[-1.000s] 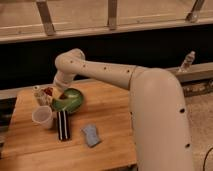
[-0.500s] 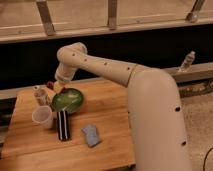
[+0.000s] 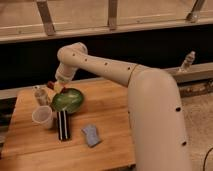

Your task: Place the pepper in the ceramic bowl

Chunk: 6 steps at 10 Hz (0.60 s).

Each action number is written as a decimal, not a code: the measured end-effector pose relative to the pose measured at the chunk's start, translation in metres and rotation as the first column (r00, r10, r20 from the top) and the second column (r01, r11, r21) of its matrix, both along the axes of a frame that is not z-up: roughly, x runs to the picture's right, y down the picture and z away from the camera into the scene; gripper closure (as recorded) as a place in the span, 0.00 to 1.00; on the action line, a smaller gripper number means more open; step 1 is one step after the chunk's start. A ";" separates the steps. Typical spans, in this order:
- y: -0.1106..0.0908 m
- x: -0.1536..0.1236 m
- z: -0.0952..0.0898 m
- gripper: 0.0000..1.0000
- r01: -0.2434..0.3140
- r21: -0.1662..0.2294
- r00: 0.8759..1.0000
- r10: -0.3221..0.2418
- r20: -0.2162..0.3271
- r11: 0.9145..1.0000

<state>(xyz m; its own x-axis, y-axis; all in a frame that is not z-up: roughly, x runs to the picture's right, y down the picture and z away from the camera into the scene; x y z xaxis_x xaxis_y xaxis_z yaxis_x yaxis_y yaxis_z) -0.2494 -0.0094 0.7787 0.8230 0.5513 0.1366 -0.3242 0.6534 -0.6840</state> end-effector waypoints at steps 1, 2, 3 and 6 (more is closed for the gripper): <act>0.000 0.000 0.000 0.43 0.000 0.000 1.000 0.000 0.000 1.000; 0.000 0.000 0.000 0.31 0.000 0.000 1.000 0.000 0.000 1.000; 0.000 0.000 0.000 0.24 0.000 0.000 1.000 0.000 0.000 1.000; 0.000 0.001 0.000 0.20 -0.001 0.000 1.000 0.001 -0.001 1.000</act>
<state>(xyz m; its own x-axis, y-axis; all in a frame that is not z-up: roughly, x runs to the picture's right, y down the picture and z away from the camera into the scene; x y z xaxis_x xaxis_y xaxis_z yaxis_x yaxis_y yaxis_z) -0.2486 -0.0095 0.7789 0.8228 0.5519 0.1358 -0.3253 0.6531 -0.6838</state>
